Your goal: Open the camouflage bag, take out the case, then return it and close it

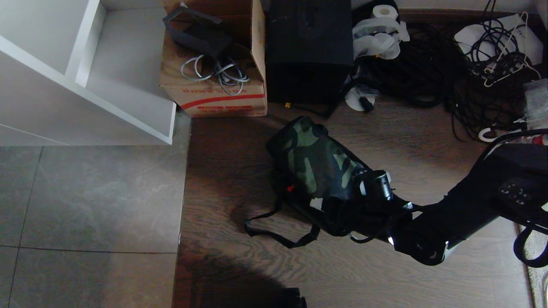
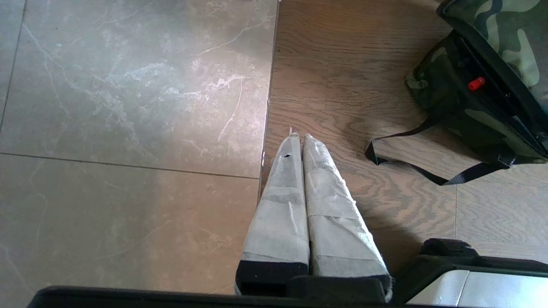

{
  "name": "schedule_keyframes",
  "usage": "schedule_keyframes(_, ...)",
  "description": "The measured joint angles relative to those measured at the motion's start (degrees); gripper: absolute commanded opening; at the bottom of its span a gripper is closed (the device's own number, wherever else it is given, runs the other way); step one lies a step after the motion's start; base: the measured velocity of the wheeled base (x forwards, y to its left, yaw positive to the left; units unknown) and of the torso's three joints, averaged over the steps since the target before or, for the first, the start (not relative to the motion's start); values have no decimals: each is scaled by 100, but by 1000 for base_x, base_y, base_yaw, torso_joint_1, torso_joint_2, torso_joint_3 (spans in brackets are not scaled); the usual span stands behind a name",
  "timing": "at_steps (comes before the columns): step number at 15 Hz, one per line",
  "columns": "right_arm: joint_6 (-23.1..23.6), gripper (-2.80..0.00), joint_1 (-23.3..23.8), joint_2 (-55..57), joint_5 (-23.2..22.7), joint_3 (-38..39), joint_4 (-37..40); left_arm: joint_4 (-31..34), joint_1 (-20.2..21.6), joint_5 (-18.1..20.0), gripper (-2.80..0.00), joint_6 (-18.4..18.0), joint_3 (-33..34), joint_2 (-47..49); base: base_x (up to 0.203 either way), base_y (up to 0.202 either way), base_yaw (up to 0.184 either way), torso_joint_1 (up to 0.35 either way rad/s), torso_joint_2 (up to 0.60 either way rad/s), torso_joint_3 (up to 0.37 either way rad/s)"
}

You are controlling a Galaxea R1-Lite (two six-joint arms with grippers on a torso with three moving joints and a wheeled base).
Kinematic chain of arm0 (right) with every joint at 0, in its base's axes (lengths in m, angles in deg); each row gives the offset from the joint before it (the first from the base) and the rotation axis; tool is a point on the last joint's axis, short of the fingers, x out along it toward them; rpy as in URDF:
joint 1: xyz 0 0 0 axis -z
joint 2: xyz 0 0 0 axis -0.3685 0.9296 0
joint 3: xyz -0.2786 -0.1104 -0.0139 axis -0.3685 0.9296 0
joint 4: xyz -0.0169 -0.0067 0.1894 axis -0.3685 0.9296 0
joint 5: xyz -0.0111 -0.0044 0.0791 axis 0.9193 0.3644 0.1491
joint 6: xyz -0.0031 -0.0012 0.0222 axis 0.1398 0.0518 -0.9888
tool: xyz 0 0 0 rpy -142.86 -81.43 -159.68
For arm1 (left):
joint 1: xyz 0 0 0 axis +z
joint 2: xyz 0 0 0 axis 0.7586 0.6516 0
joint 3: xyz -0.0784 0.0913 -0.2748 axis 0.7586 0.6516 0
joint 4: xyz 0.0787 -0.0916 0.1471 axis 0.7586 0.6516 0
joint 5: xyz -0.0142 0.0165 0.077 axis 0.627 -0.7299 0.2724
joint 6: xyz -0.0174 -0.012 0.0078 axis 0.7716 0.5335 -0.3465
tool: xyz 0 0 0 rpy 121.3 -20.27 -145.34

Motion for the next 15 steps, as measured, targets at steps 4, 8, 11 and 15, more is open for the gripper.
schedule_keyframes(4, 39, 0, 0, 99, -2, -51, 116, 1, 0, 0, -280, 2, 0, 0, 0, 0, 0, 0, 0, 0)
schedule_keyframes(8, 55, 0, 9, 42, -13, -12, 411, 1, 0, 1, -280, 1, 0, 0, 0, 0, 0, 0, 0, 0)
schedule_keyframes(11, 27, 0, 11, 56, 49, -146, 396, 0, 0, 1, -280, 3, 0, 0, 0, 0, 0, 0, 0, 0)
schedule_keyframes(15, 3, 0, 11, 151, 81, -377, 380, 0, 0, 2, -280, 0, 0, 0, 0, 0, 0, 0, 0, 0)
